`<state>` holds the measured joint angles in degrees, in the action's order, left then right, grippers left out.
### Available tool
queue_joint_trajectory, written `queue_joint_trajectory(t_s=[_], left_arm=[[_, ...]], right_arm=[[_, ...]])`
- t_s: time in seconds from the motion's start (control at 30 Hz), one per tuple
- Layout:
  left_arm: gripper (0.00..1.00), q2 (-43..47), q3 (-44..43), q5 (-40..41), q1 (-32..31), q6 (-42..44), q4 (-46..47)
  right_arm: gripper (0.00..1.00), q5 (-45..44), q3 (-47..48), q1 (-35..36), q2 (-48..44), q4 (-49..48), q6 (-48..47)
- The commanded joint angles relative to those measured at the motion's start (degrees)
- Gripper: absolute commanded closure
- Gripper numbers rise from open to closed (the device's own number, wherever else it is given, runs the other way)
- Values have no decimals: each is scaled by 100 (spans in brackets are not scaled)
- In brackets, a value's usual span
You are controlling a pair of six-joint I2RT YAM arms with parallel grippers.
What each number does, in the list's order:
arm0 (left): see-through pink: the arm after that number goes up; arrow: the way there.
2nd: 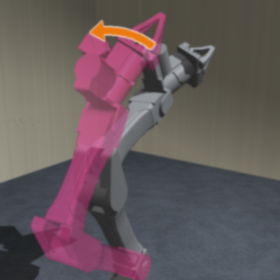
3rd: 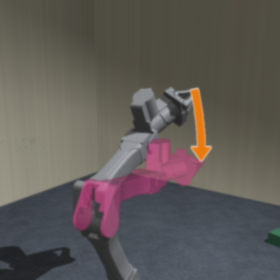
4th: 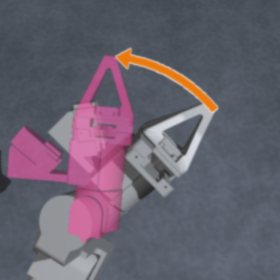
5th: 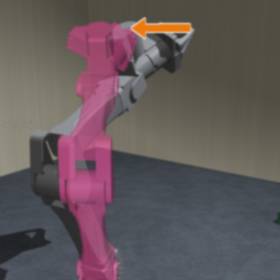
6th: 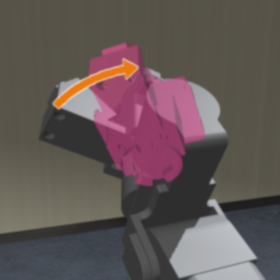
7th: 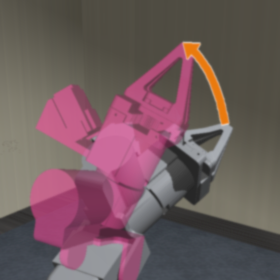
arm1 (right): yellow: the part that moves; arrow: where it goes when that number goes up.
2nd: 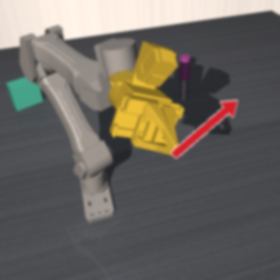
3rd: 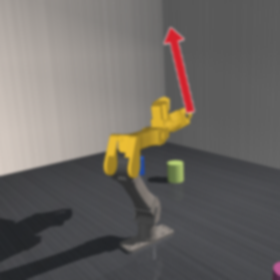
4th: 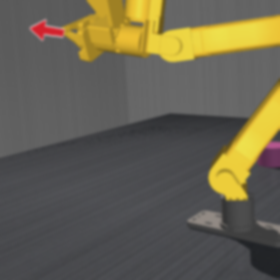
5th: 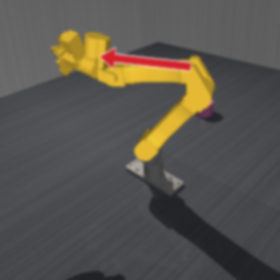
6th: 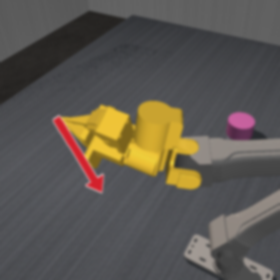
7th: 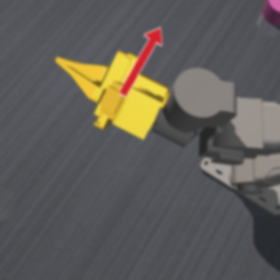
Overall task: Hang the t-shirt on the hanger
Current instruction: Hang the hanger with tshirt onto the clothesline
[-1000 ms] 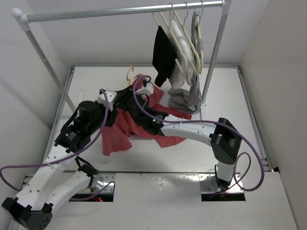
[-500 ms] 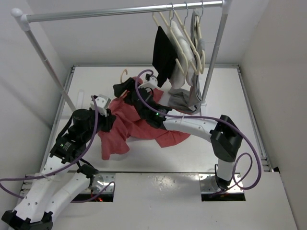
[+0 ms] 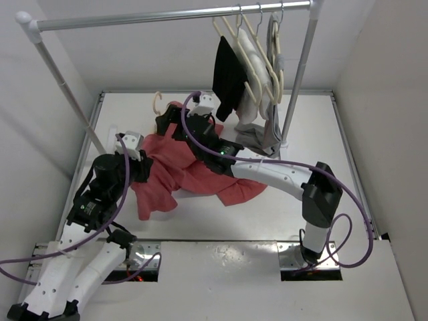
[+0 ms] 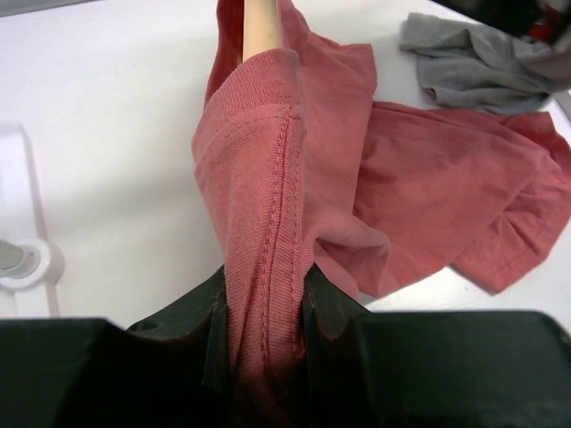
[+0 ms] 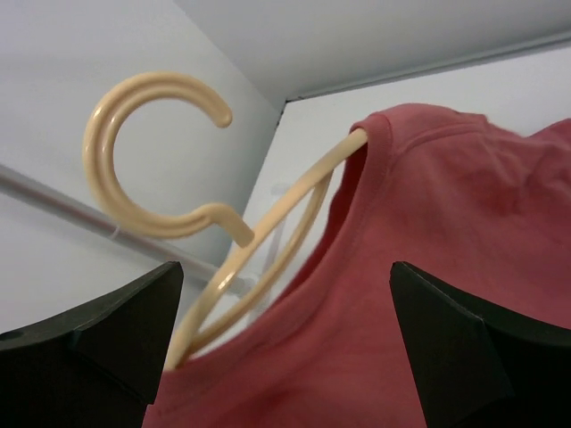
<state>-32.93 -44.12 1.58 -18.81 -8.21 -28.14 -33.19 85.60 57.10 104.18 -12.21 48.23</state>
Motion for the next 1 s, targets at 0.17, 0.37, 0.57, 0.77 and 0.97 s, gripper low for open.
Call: queue_joint_trajectory(t_s=[0.17, 0.37, 0.57, 0.77, 0.97], left_arm=[[100, 278, -791, 272, 475, 398, 582], [100, 331, -1476, 694, 826, 987, 704], [100, 331, -2188, 825, 1151, 1093, 705], [100, 129, -2909, 1142, 1274, 1558, 818], [100, -240, -3312, 1213, 1274, 1867, 1039]], right_arm=[[1, 418, -7, 152, -802, 395, -1280], [1, 402, -755, 205, -1444, 395, -1492], [1, 348, -1063, 257, -1699, 447, -1492], [1, 296, -1116, 310, -1822, 447, -1544], [1, 427, -1318, 363, -1989, 228, -1544]])
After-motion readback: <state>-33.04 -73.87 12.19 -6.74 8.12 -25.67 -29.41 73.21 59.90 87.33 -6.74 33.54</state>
